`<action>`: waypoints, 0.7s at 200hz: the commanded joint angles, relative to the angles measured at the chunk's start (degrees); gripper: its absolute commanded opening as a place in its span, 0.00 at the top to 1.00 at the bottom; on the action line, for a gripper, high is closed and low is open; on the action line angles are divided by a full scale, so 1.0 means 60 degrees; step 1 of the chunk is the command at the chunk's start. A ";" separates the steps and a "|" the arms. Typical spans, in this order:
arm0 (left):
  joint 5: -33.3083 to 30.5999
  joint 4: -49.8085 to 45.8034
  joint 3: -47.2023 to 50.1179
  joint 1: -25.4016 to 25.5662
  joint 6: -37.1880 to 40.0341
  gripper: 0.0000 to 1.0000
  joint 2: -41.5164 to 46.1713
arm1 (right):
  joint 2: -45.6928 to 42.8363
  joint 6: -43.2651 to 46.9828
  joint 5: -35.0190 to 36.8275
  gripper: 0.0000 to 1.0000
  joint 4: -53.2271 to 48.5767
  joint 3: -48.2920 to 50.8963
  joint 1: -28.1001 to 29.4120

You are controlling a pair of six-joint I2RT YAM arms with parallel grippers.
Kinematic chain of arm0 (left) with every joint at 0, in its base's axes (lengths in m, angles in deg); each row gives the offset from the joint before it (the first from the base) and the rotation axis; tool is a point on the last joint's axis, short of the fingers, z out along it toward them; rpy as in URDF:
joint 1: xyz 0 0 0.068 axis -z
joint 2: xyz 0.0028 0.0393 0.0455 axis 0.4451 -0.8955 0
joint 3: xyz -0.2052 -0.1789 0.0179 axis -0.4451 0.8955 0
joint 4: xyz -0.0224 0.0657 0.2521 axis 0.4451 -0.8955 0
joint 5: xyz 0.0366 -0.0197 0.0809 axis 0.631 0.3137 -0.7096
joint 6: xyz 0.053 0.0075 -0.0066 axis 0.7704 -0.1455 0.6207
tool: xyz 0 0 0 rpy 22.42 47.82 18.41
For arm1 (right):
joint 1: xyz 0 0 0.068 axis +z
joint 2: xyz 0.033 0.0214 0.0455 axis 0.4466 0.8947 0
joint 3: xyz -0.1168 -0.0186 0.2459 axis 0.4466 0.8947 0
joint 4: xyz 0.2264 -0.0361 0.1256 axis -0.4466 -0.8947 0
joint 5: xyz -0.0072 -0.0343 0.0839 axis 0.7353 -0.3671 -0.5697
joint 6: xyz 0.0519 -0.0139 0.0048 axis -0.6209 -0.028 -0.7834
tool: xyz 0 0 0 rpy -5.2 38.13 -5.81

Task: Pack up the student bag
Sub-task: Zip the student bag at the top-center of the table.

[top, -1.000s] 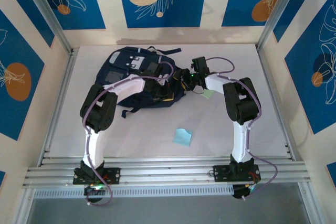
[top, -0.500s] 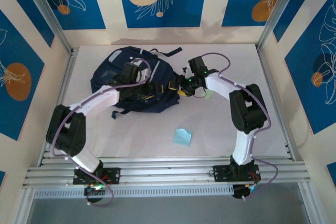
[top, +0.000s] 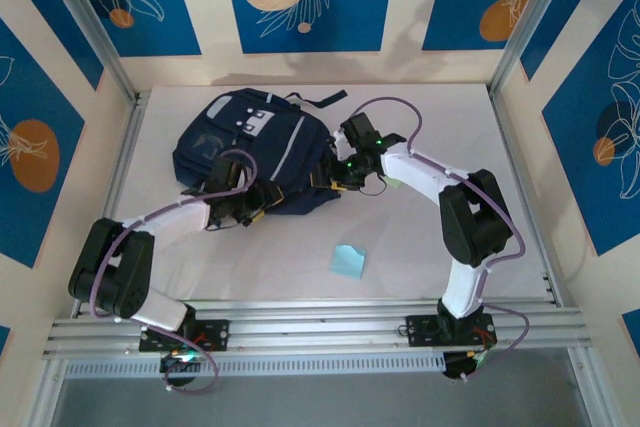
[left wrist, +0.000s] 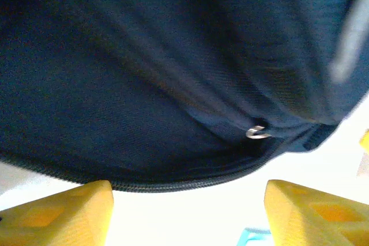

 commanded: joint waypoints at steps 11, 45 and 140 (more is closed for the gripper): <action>-0.0668 0.2374 0.0285 0.0141 -0.1802 0.31 0.0093 | 0.0337 0.0200 0.0133 0.38 0.0143 -0.0460 0.0068; -0.1231 0.3254 -0.0001 0.0528 -0.2689 0.34 -0.0039 | 0.0398 0.0065 0.0151 0.39 0.0322 -0.0283 0.0082; -0.2541 0.4641 0.0701 0.1265 -0.5106 0.33 -0.0955 | 0.0858 -0.0110 0.0504 0.39 0.0905 -0.0172 0.0053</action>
